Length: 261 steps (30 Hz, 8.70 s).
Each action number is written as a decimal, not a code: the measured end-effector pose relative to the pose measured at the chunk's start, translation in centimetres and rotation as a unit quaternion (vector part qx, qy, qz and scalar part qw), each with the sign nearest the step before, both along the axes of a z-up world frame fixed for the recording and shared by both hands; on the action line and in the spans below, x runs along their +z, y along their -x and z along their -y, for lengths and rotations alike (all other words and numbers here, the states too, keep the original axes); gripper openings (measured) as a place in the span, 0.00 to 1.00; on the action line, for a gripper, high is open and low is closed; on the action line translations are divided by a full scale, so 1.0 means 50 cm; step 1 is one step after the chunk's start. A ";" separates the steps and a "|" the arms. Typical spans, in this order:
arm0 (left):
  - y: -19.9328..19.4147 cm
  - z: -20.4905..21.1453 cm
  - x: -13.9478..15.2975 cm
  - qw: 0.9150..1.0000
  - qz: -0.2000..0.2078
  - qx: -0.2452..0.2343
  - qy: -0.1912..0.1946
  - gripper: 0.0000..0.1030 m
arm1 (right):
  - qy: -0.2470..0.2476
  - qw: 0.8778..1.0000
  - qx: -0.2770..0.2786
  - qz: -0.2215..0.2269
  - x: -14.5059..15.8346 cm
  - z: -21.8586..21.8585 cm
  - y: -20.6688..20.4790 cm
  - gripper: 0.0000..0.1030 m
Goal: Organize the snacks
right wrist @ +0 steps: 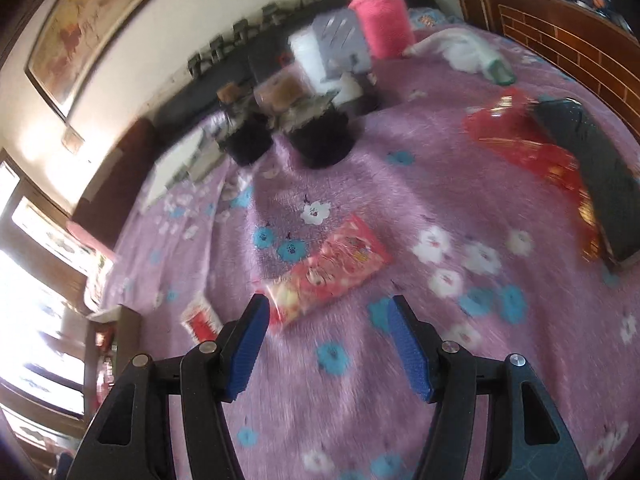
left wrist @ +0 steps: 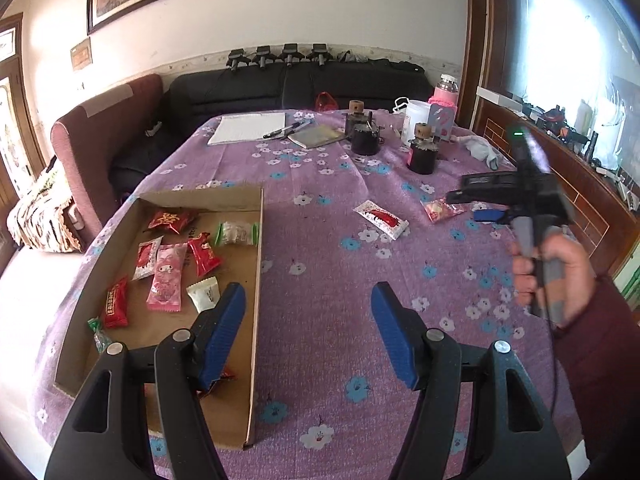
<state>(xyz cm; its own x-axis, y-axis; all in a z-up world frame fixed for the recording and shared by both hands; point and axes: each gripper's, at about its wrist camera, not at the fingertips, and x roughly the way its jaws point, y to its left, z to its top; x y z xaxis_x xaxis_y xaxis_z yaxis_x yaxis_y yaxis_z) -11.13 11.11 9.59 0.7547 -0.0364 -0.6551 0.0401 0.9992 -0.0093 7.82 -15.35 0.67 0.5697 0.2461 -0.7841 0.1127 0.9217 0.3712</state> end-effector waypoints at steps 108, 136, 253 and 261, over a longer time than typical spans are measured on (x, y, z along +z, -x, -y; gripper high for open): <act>0.087 -0.367 -0.062 0.957 -0.005 0.132 0.259 0.30 | 0.157 0.968 0.170 0.101 0.086 -0.310 0.169 0.72; 0.075 -0.341 -0.066 0.966 -0.016 0.124 0.228 0.30 | 0.101 0.965 0.225 0.087 0.088 -0.354 0.206 0.29; 0.127 -0.187 -0.038 0.980 0.061 0.183 0.055 1.00 | 0.169 0.938 0.238 0.186 0.032 -0.466 0.472 0.76; 0.113 -0.210 -0.060 0.980 0.033 0.181 0.079 1.00 | 0.182 0.936 0.247 0.171 0.016 -0.488 0.462 0.76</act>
